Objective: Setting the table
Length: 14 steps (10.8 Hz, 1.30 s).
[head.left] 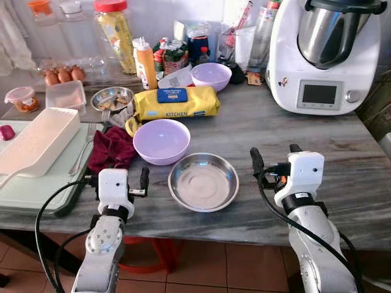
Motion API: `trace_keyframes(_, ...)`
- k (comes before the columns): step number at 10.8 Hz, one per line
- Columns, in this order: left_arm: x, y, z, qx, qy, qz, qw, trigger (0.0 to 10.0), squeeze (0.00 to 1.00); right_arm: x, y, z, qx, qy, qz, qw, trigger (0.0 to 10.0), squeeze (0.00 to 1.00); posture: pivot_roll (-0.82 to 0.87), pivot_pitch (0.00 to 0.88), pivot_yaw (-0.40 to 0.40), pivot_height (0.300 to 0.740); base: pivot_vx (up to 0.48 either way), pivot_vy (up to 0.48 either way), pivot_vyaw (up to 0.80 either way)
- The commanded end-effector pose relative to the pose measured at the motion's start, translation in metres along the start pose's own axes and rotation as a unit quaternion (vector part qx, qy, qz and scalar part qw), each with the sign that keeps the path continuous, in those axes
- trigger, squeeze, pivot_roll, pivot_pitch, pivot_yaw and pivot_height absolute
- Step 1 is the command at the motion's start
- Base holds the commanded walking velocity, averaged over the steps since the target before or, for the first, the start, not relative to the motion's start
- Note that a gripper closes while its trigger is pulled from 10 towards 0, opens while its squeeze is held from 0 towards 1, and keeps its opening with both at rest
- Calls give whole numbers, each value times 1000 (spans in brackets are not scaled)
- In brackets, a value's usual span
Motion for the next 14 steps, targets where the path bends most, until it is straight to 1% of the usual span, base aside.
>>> trace_keyframes(1, -2, -3, 8, -11, -7, -4, 1000, 10000, 0, 1, -1, 2, -6, 1, 0, 1000, 10000, 0, -94, 47, 44, 740, -247, 0, 0)
trace_keyframes(3, -7, -9, 11, -16, -5, -12, 1000, 10000, 0, -6, 1, -2, 1, 5, -11, 1000, 10000, 0, -108, 41, 44, 740, -291, 0, 0)
trace_keyframes(5, -8, -11, 13, -21, 0, -11, 1000, 10000, 0, -9, 2, -1, 1, 9, -17, 1000, 10000, 0, -112, 40, 38, 740, -304, 0, 0)
trace_keyframes(6, -7, -12, 14, -21, 0, -11, 1000, 10000, 0, -9, 1, -1, 3, 1, -21, 1000, 10000, 0, -110, 41, 37, 740, -300, 0, 0)
trace_keyframes(8, -7, -13, 15, -21, 1, -7, 1000, 10000, 0, -8, 0, -4, 4, 3, -17, 1000, 10000, 0, -99, 43, 51, 740, -298, 0, 0)
trace_keyframes(11, -12, -15, 16, -20, 4, -14, 1000, 10000, 0, -10, -1, -7, 11, -5, -29, 1000, 10000, 0, -100, 42, 59, 740, -300, 0, 0)
trace_keyframes(14, -13, -17, 16, -17, 8, -16, 1000, 10000, 0, -12, -2, -8, 14, -9, -37, 999, 10000, 0, -105, 47, 66, 740, -303, 0, 0)
Point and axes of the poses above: a point about 5 cm out from each wrist's last joint towards the gripper, its own y axis pointing back from the gripper into the wrist, its own z axis along the axis of the wrist's last joint, x = y × z, the point moved 1 cm from there along -y, pointing out of the wrist towards the gripper, and after that the axes turned 11 degrees about y, right-handed, at the moved point
